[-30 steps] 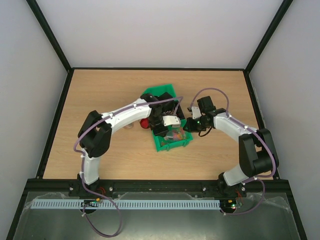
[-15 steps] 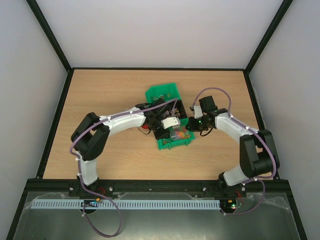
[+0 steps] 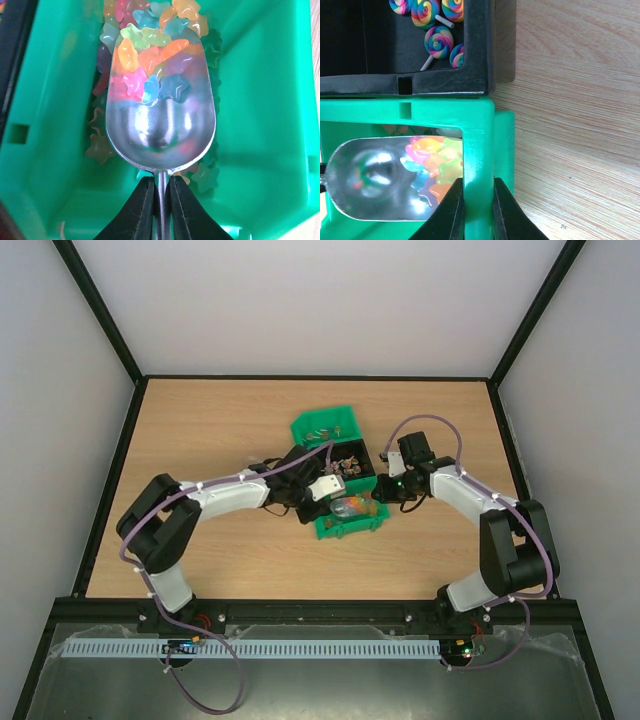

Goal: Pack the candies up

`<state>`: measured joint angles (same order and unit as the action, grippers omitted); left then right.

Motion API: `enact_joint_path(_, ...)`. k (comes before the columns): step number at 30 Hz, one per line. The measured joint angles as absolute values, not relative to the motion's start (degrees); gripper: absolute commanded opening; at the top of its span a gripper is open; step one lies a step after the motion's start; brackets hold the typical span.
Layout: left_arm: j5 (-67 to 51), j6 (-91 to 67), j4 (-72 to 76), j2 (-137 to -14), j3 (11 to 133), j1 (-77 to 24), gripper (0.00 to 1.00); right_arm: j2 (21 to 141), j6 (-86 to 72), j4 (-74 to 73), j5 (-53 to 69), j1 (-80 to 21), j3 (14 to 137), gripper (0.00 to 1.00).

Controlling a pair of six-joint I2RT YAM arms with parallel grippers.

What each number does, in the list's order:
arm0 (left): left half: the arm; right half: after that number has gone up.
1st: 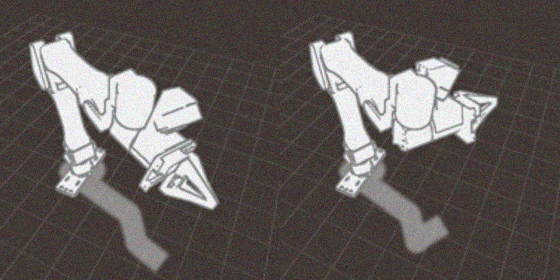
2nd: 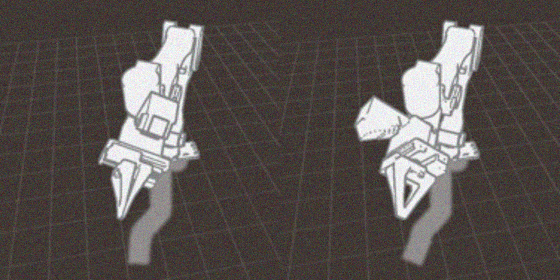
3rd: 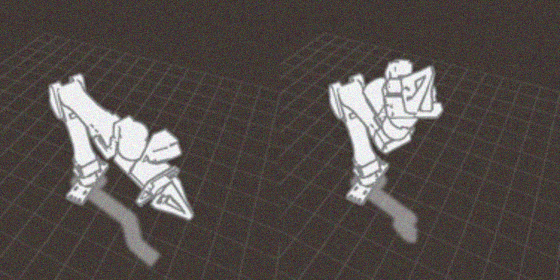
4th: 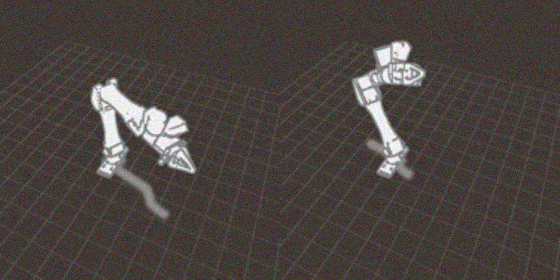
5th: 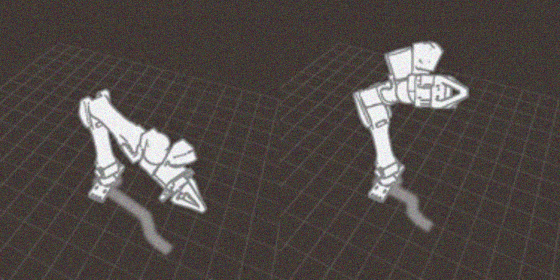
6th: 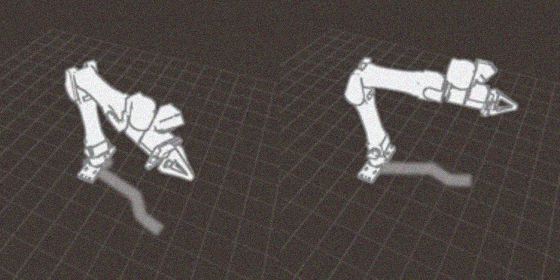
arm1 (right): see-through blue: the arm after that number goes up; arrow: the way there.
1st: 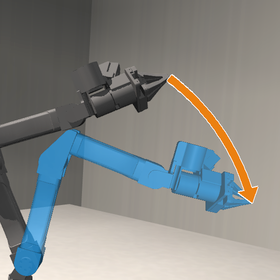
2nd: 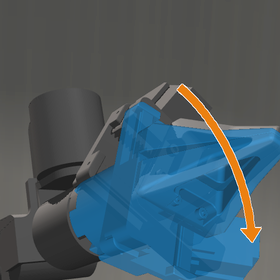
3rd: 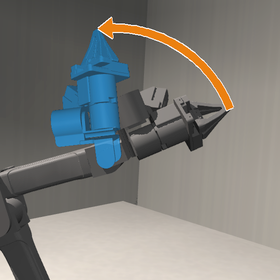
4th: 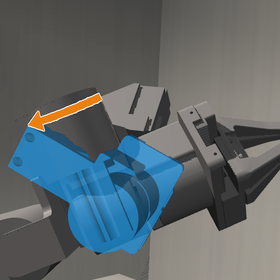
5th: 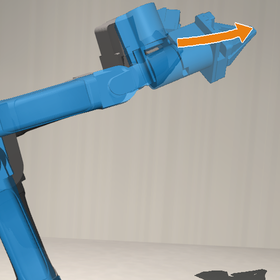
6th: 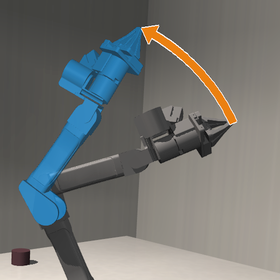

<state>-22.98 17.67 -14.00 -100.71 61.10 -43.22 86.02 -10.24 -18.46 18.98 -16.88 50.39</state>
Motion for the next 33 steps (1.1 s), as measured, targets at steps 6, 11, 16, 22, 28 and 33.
enact_joint_path(6,-23.0,19.3,-14.0,-96.5,58.4,-41.6,0.02,85.9,-9.2,-19.4,18.7,-16.3,50.6,0.01)
enact_joint_path(11,-24.7,20.8,-12.5,-92.2,54.3,-39.8,0.02,85.8,-8.4,-19.8,18.7,-15.7,50.6,0.01)
enact_joint_path(16,-26.6,21.9,-9.0,-89.2,50.2,-39.5,0.02,85.7,-7.7,-19.9,18.6,-15.6,50.6,0.01)
enact_joint_path(22,-27.9,22.1,-5.8,-88.9,48.2,-39.3,0.02,85.5,-7.0,-20.6,18.3,-15.3,50.6,0.01)
enact_joint_path(28,-29.5,22.7,-2.6,-87.4,45.3,-38.2,0.02,85.5,-6.6,-20.7,18.2,-15.3,50.6,0.01)
enact_joint_path(33,-30.0,24.1,-2.0,-86.3,44.2,-37.8,0.02,85.5,-6.4,-20.8,18.0,-15.3,50.7,0.01)
